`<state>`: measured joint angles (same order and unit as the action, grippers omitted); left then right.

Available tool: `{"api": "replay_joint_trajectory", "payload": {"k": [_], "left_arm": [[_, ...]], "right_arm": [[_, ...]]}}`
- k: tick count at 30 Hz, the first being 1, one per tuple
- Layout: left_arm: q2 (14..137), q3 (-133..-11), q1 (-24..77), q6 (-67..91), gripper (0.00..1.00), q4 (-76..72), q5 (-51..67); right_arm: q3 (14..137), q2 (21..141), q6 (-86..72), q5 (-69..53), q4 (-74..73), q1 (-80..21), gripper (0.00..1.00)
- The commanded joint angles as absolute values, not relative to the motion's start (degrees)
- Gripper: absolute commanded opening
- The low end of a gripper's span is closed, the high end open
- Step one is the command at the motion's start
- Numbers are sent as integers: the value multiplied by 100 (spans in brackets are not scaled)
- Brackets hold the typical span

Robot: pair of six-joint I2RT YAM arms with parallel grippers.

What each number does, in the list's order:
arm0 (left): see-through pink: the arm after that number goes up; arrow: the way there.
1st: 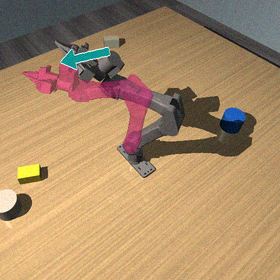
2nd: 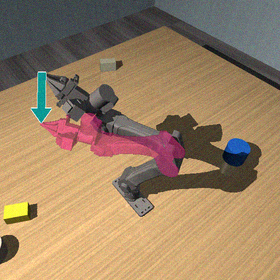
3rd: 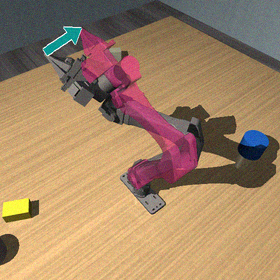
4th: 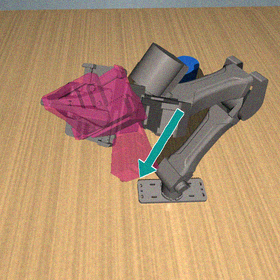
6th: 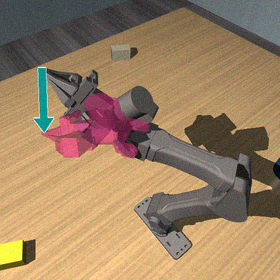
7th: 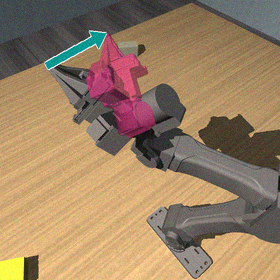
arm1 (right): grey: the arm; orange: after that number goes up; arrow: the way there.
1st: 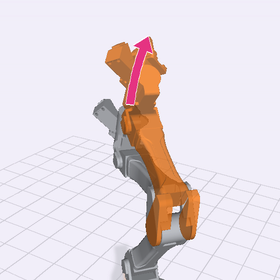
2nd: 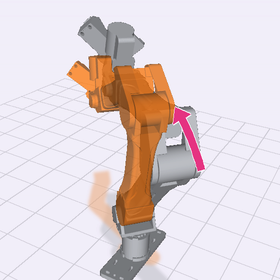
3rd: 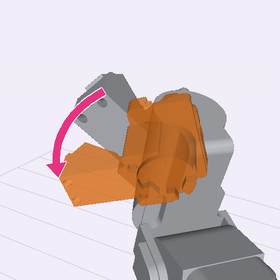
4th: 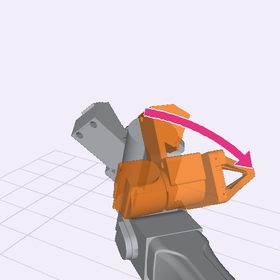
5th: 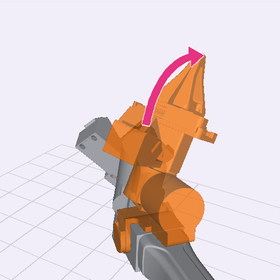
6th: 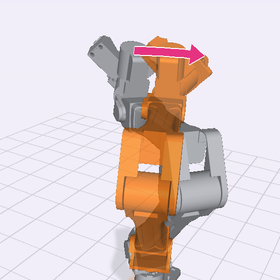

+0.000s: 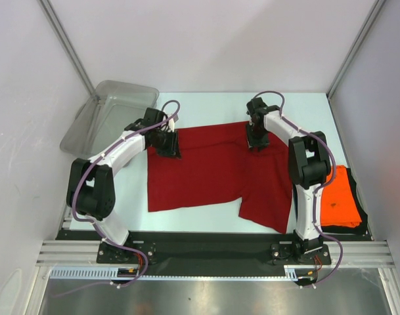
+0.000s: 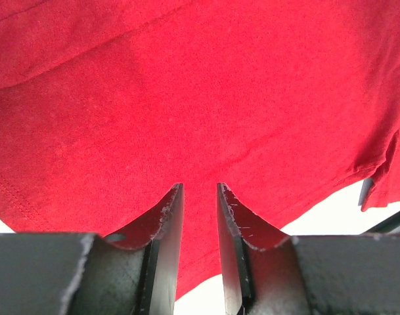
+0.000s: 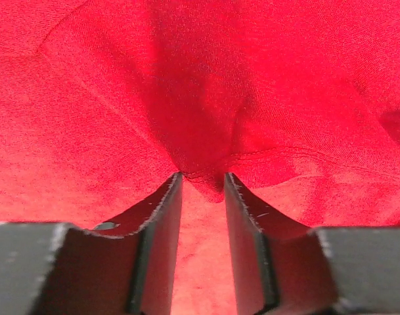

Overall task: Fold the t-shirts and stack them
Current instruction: Fold the tshirt

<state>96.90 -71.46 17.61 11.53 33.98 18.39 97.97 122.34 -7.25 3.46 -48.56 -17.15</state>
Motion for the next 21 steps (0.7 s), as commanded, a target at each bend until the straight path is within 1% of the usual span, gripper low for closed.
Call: {"api": "replay_joint_trajectory", "payload": {"k": [1, 2, 3, 4, 5, 8, 10, 13, 21], "left_arm": [[9396, -7128, 1749, 1160, 31, 3305, 1898], [9396, -7128, 1749, 1160, 31, 3305, 1898], [9387, -7119, 1749, 1160, 31, 3296, 1898], [9395, -7128, 1749, 1151, 31, 3296, 1890], [9396, -7145, 1740, 1143, 31, 3313, 1872], [9404, -7180, 1749, 1125, 31, 3314, 1775], [9439, -7224, 1740, 1116, 30, 3340, 1758], [9474, -7233, 1740, 1151, 31, 3287, 1784], [9615, -7312, 1740, 1169, 30, 3269, 1854]], "right_arm": [[10037, 12313, -703, 387, -4904, -1696, 36], [10055, 12331, -721, 387, -4913, -1679, 35], [10107, 12375, -712, 335, -4948, -1661, 31], [10151, 12375, -721, 317, -4992, -1661, 26], [10177, 12349, -729, 325, -5018, -1670, 16], [10300, 12165, -764, 395, -5194, -1749, 0], [10379, 12024, -870, 343, -5431, -1793, 0], [10607, 12120, -1063, 352, -6002, -1828, 0], [10626, 11927, -1292, 308, -6354, -1881, 0]]}}
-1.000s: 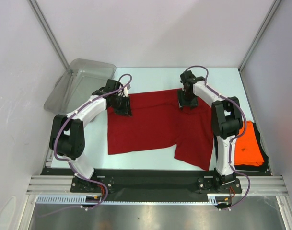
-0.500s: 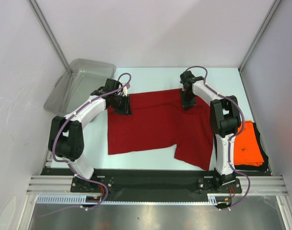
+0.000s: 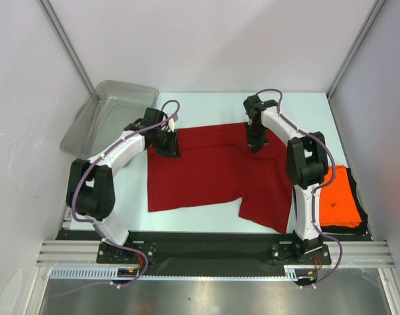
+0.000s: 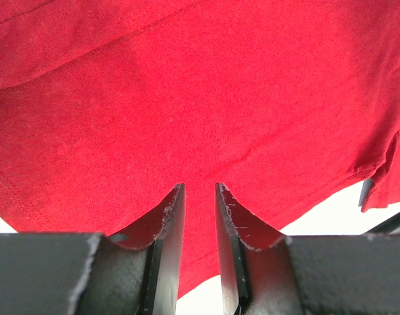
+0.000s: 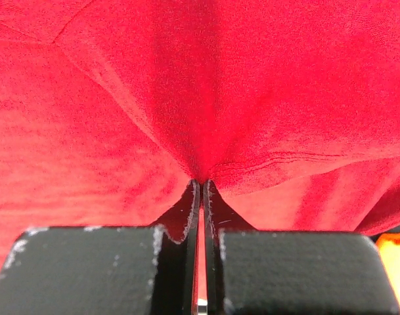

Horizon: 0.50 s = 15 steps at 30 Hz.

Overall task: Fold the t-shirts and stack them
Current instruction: Fold the tshirt

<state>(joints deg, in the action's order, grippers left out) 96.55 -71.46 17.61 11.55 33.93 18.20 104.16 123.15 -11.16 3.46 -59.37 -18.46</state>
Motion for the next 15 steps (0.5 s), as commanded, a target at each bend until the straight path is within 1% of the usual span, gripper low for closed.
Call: {"api": "replay_joint_trajectory", "payload": {"k": [1, 11, 12, 15], "left_arm": [[9624, -7330, 1740, 1160, 30, 3278, 1854], [9738, -7409, 1740, 1160, 30, 3287, 1837], [9764, -7444, 1740, 1151, 30, 3296, 1820], [9870, -7585, 1740, 1134, 30, 3340, 1810]], "right_arm": [[10626, 11927, -1335, 273, -6381, -1890, 0], [10565, 11777, -1757, 71, -6522, -1916, 0], [10556, 11795, -1845, -86, -6487, -1907, 0], [10477, 11865, -2151, -604, -6346, -1907, 4]]}}
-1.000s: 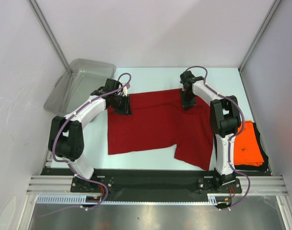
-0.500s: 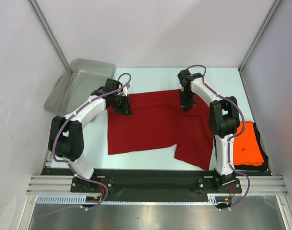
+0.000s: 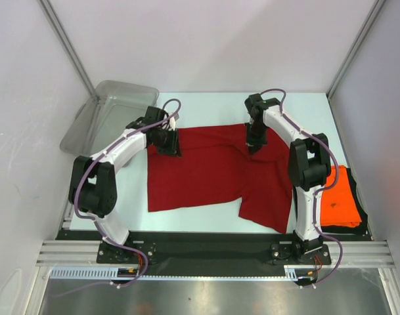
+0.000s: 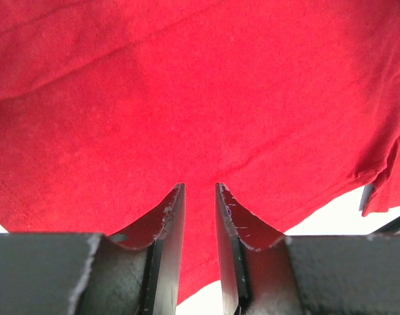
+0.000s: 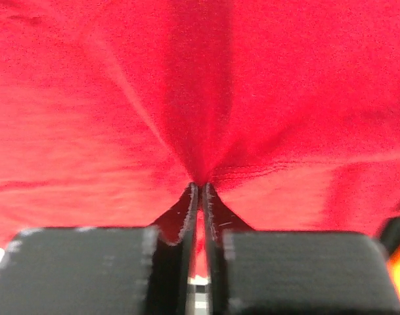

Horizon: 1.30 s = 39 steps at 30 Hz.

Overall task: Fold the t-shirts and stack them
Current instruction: Fold the tshirt

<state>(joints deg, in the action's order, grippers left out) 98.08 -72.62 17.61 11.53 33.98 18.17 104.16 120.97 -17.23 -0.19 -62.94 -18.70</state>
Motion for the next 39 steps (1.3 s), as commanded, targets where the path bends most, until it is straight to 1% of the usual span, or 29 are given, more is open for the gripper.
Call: {"api": "replay_joint_trajectory", "payload": {"k": [1, 3, 4, 6, 7, 8, 10, 12, 15, 18, 22, 23, 27, 33, 37, 39], "left_arm": [[9931, -7672, 1740, 1125, 30, 3349, 1793], [9993, -7769, 1732, 1090, 30, 3410, 1784], [10037, -7883, 1731, 1072, 31, 3436, 1775], [10116, -7989, 1714, 1020, 31, 3515, 1714], [10134, -8059, 1705, 1020, 31, 3524, 1714], [10186, -8086, 1670, 1028, 31, 3507, 1731], [10265, -8182, 1617, 1055, 31, 3481, 1801], [10423, -8270, 1565, 1072, 31, 3481, 1872], [10599, -8420, 1486, 1081, 31, 3454, 1890], [10775, -8586, 1389, 1081, 31, 3480, 1898], [11065, -8762, 1231, 1142, 31, 3410, 1942], [11222, -8832, 1161, 1160, 30, 3471, 1934], [11618, -9175, 1011, 1195, 31, 3630, 1881], [12075, -9632, 932, 1248, 30, 3788, 1819], [12331, -9870, 923, 1283, 30, 3876, 1758], [12436, -9949, 923, 1283, 30, 3911, 1723]], "right_arm": [[10416, 11926, -2214, -754, -6302, -1881, 10], [10389, 11997, -2346, -1097, -6249, -1855, 21], [10397, 12023, -2364, -1194, -6266, -1794, 30], [10406, 11840, -2417, -1231, -6075, -1671, 42], [10345, 11691, -2460, -1239, -5856, -1557, 53], [10197, 11307, -2635, -1222, -5584, -1295, 57], [9968, 11066, -2925, -1318, -4460, -977, 64], [9800, 11144, -3164, -1275, -3512, -511, 65], [10167, 11696, -3208, -1029, -3349, -55, 65], [10476, 12144, -2911, -1046, -3218, 280, 65], [11318, 12786, -2559, -1283, -3462, 422, 67], [11407, 12866, -2532, -1466, -3428, 431, 67], [11619, 13113, -2531, -1486, -3357, 422, 67], [11935, 13473, -2531, -1433, -3384, 448, 64], [12313, 13781, -2575, -1424, -3454, 475, 56], [12549, 13921, -2575, -1380, -3594, 483, 55]]}}
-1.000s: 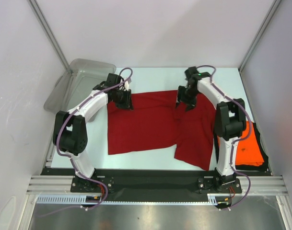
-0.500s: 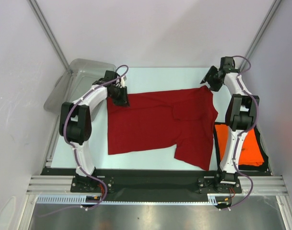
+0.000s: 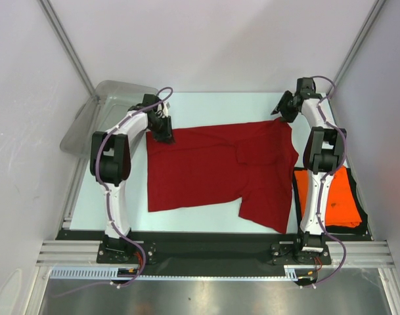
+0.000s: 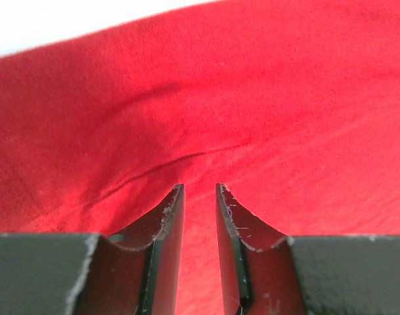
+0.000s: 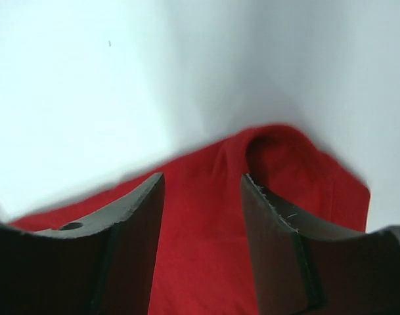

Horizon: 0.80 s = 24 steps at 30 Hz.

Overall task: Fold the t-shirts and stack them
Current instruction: Fold the tshirt

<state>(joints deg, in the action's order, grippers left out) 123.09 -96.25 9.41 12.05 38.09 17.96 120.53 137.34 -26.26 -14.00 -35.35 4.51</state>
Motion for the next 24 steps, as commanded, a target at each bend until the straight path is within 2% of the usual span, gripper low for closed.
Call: {"api": "replay_joint_trajectory", "payload": {"k": [1, 12, 17, 23, 24], "left_arm": [[12463, -9967, 923, 1283, 30, 3946, 1723], [12542, -9888, 914, 1292, 30, 3929, 1652], [12691, -9932, 905, 1362, 30, 3929, 1626], [12902, -10037, 853, 1468, 30, 4087, 1556], [12937, -10055, 853, 1468, 30, 4104, 1538]], "right_arm": [[12612, 13948, -2575, -1380, -3647, 492, 54], [12516, 13992, -2365, -1222, -3709, 554, 55], [12585, 14176, -2241, -1318, -3595, 562, 52], [12788, 14388, -2382, -1082, -3533, 615, 36], [12762, 14379, -2364, -985, -3516, 615, 24]]}}
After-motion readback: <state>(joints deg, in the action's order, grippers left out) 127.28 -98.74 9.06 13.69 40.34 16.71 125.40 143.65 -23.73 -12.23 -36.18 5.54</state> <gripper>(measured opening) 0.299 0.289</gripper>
